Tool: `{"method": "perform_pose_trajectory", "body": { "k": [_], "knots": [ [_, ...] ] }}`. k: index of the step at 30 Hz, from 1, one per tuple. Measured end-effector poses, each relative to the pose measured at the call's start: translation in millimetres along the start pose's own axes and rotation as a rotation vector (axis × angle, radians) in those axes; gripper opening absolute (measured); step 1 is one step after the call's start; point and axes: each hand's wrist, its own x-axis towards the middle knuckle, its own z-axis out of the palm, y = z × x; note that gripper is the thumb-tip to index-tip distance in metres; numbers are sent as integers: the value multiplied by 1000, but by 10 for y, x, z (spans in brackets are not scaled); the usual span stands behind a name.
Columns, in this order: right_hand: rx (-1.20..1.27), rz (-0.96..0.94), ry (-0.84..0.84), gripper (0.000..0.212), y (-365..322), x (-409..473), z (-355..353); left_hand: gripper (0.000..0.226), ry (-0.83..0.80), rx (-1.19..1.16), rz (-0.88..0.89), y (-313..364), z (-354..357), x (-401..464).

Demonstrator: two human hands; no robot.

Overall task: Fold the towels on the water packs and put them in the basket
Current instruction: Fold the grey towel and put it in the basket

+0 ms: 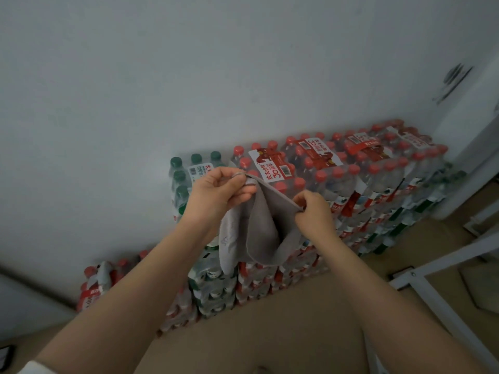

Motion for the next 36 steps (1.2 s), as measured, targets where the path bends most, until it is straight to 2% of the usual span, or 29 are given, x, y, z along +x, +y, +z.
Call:
{"method": "perform_pose_trajectory", "body": {
  "k": [6,10,11,12,15,17,20,22,26,29,33,36],
  "knots": [
    [-330,108,-93,24,58,-313,281,11,75,-26,115,203,-445,-187],
    [-291,340,-82,11,137,-574,392,16,105,-56,163,291,-784,-308],
    [-168,429,-43,14,112,-619,390,16,109,-70,163,289,-868,-339],
    [60,540,14,19,60,-658,392,17,114,-78,159,277,-947,-372],
    [989,851,229,28,-265,-821,378,17,145,-62,107,199,-1158,-479],
    [1235,889,295,32,-403,-919,359,17,176,-36,17,128,-1301,-536],
    [1206,873,339,29,-503,-1061,332,16,174,63,-143,51,-1508,-612],
    [1132,819,426,27,-523,-1140,300,15,111,52,-164,45,-1563,-677],
    [1175,594,617,23,-630,-1263,130,17,40,-362,-124,162,-1481,-760],
    [1298,451,656,19,-712,-1362,-8,18,80,-480,-146,206,-1401,-770],
    [1306,239,656,25,-829,-1362,-235,21,153,-405,-2,272,-1289,-701],
    [1260,109,626,29,-848,-1118,-323,22,133,-345,123,354,-1200,-544]
  ]
}}
